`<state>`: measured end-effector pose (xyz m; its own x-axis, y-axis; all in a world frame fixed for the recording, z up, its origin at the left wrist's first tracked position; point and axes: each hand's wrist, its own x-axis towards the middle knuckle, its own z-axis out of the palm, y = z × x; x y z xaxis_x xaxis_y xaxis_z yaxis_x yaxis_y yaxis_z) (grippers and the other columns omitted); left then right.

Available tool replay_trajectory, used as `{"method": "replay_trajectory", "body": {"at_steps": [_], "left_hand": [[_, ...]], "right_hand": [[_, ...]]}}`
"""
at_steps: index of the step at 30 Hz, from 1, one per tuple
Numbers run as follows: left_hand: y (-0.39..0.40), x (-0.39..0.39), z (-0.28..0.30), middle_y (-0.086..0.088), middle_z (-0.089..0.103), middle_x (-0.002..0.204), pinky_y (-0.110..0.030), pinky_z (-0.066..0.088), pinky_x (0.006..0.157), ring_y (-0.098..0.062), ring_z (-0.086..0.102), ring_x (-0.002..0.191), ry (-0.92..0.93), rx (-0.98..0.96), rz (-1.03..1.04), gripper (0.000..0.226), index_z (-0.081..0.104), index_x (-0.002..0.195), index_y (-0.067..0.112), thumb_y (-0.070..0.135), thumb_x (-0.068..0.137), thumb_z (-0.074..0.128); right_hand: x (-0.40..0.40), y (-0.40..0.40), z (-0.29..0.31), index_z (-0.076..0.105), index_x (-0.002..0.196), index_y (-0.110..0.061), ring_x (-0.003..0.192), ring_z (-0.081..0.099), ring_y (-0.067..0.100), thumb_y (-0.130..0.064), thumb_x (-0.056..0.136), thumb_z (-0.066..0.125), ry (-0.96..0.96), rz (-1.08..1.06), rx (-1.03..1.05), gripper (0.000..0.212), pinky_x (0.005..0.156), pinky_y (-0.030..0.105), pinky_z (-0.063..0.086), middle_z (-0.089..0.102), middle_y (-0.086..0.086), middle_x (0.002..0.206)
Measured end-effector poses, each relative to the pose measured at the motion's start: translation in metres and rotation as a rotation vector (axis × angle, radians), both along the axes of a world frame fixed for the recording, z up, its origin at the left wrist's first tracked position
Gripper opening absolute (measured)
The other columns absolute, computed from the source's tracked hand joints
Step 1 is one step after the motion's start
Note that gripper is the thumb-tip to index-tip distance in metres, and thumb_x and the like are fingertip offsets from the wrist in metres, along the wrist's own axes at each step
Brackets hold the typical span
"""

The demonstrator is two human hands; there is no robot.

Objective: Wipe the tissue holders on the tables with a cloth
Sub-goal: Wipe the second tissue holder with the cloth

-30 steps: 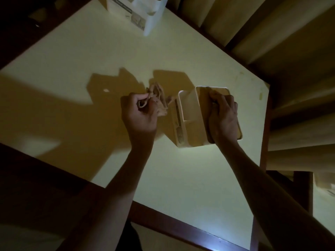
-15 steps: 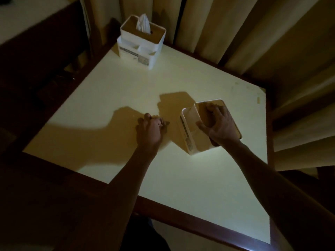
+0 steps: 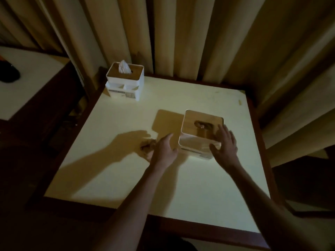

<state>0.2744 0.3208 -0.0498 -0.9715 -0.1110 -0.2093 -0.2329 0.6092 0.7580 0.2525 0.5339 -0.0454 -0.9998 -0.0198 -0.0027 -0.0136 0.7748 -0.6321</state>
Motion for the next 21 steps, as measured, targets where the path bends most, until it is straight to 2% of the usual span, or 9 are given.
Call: {"method": "replay_trajectory", "body": {"at_steps": [2, 3, 5, 7, 9, 10, 13, 16, 21], "left_hand": [[0.007, -0.003, -0.004, -0.007, 0.042, 0.147, -0.037, 0.038, 0.107, -0.023, 0.043, 0.132, -0.072, 0.04, 0.017, 0.066, 0.033, 0.146, 0.013, 0.015, 0.088, 0.063], [0.01, -0.005, -0.006, -0.007, 0.042, 0.147, -0.037, 0.04, 0.106, -0.023, 0.043, 0.132, -0.103, 0.069, 0.03, 0.068, 0.032, 0.147, 0.012, 0.014, 0.087, 0.064], [0.014, -0.006, -0.009, -0.008, 0.044, 0.146, -0.039, 0.044, 0.103, -0.024, 0.045, 0.13, -0.157, 0.14, 0.062, 0.072, 0.032, 0.147, 0.014, 0.013, 0.084, 0.066], [0.019, -0.006, -0.012, -0.006, 0.05, 0.141, -0.039, 0.047, 0.1, -0.022, 0.051, 0.124, -0.184, 0.199, 0.085, 0.072, 0.036, 0.146, 0.016, 0.011, 0.081, 0.068], [0.022, -0.004, -0.015, -0.004, 0.058, 0.131, -0.036, 0.05, 0.094, -0.018, 0.057, 0.113, -0.183, 0.21, 0.105, 0.068, 0.043, 0.143, 0.02, 0.015, 0.08, 0.07], [0.025, -0.003, -0.015, -0.002, 0.06, 0.126, -0.035, 0.051, 0.092, -0.017, 0.057, 0.109, -0.174, 0.207, 0.115, 0.066, 0.046, 0.141, 0.022, 0.018, 0.08, 0.071], [0.03, 0.001, -0.012, 0.0, 0.06, 0.118, -0.035, 0.051, 0.09, -0.016, 0.055, 0.105, -0.135, 0.212, 0.144, 0.059, 0.05, 0.137, 0.022, 0.022, 0.082, 0.071], [0.034, 0.007, -0.004, -0.002, 0.061, 0.122, -0.032, 0.051, 0.088, -0.015, 0.056, 0.108, -0.082, 0.235, 0.222, 0.054, 0.054, 0.134, 0.02, 0.024, 0.083, 0.07], [0.039, 0.01, 0.015, -0.007, 0.062, 0.125, -0.022, 0.049, 0.087, -0.009, 0.057, 0.104, -0.007, 0.308, 0.339, 0.054, 0.053, 0.133, 0.009, 0.022, 0.084, 0.071]], "right_hand": [[0.024, 0.007, -0.013, 0.02, 0.151, -0.012, 0.143, 0.015, 0.033, -0.054, 0.084, 0.055, -0.064, -0.145, -0.166, 0.087, 0.114, 0.054, 0.02, 0.02, 0.011, 0.157], [0.032, 0.008, -0.018, 0.019, 0.151, -0.01, 0.143, 0.018, 0.032, -0.048, 0.085, 0.059, -0.116, -0.188, -0.243, 0.086, 0.114, 0.05, 0.021, 0.022, 0.012, 0.156], [0.043, 0.007, -0.024, 0.019, 0.151, -0.012, 0.14, 0.028, 0.025, -0.02, 0.09, 0.062, -0.228, -0.19, -0.372, 0.075, 0.111, 0.04, 0.029, 0.028, 0.009, 0.154], [0.048, 0.005, -0.024, 0.023, 0.15, -0.017, 0.125, 0.04, 0.013, -0.01, 0.091, 0.06, -0.289, -0.116, -0.453, 0.07, 0.094, 0.02, 0.04, 0.04, -0.001, 0.143], [0.051, 0.006, -0.022, 0.025, 0.149, -0.022, 0.115, 0.04, 0.006, -0.019, 0.089, 0.062, -0.296, -0.068, -0.502, 0.071, 0.076, 0.004, 0.037, 0.042, -0.012, 0.132], [0.052, 0.008, -0.02, 0.024, 0.15, -0.024, 0.115, 0.04, 0.005, -0.028, 0.085, 0.06, -0.287, -0.062, -0.525, 0.074, 0.074, 0.002, 0.036, 0.041, -0.015, 0.13], [0.054, 0.017, -0.015, 0.023, 0.148, -0.031, 0.116, 0.04, 0.004, -0.037, 0.081, 0.056, -0.259, -0.029, -0.5, 0.075, 0.083, 0.009, 0.035, 0.038, -0.019, 0.13], [0.058, 0.021, -0.011, 0.024, 0.14, -0.042, 0.118, 0.04, 0.003, -0.018, 0.092, 0.06, -0.197, 0.021, -0.433, 0.065, 0.09, 0.016, 0.037, 0.038, -0.021, 0.132], [0.065, 0.025, -0.008, 0.017, 0.151, -0.031, 0.134, 0.042, 0.019, -0.013, 0.09, 0.06, -0.12, 0.022, -0.318, 0.077, 0.101, 0.026, 0.034, 0.041, -0.003, 0.149]]}}
